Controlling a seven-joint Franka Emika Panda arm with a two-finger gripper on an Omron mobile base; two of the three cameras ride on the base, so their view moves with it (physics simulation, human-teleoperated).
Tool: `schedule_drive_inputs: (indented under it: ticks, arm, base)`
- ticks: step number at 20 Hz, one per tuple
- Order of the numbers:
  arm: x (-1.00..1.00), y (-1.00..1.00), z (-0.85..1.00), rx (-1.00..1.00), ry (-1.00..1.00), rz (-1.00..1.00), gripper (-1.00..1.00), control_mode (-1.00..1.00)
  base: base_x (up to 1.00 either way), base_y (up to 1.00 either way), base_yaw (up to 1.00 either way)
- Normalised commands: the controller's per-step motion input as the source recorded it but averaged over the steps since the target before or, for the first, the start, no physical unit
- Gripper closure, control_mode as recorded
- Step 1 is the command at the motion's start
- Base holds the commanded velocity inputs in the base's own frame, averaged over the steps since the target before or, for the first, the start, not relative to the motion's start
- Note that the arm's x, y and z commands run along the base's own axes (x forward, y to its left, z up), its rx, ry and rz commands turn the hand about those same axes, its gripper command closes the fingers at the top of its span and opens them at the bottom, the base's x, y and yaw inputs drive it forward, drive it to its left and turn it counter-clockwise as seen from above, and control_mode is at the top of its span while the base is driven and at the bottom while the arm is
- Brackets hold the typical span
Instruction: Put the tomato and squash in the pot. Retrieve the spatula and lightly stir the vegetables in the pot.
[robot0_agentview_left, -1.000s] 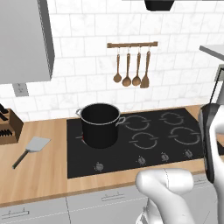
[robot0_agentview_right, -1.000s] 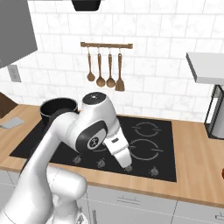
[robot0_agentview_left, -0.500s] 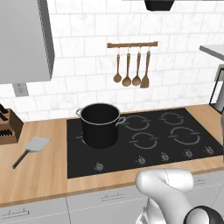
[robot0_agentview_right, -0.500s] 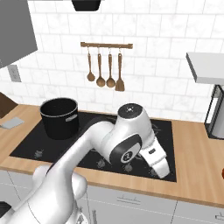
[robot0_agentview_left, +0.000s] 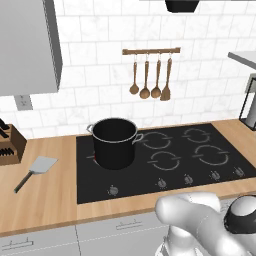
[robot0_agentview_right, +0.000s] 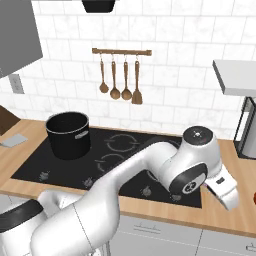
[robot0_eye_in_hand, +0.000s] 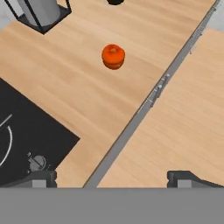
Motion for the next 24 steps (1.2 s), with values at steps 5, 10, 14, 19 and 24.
schedule_drive_inputs:
  ticks: [5,10,14,19,24]
  arm:
    - [0.38,-0.69,-0.33,-0.07,-0.03,0.0,-1.0,-1.0]
    - [0.49,-0.21,-0.89,-0.24,-0.17,0.0,-1.0,-1.0]
    - [0.4,-0.01,-0.51,-0.2,-0.11,0.0,-1.0,-1.0]
    - [0.01,-0.01,0.0,-0.01,0.0,0.0,-1.0,-1.0]
    - [0.03,-0.18,0.02,0.0,0.11,0.0,-1.0,-1.0]
  base:
    - [0.0,0.0,0.0]
    - [0.0,0.0,0.0]
    - [0.0,0.0,0.0]
    - [0.0,0.0,0.0]
    - [0.0,0.0,0.0]
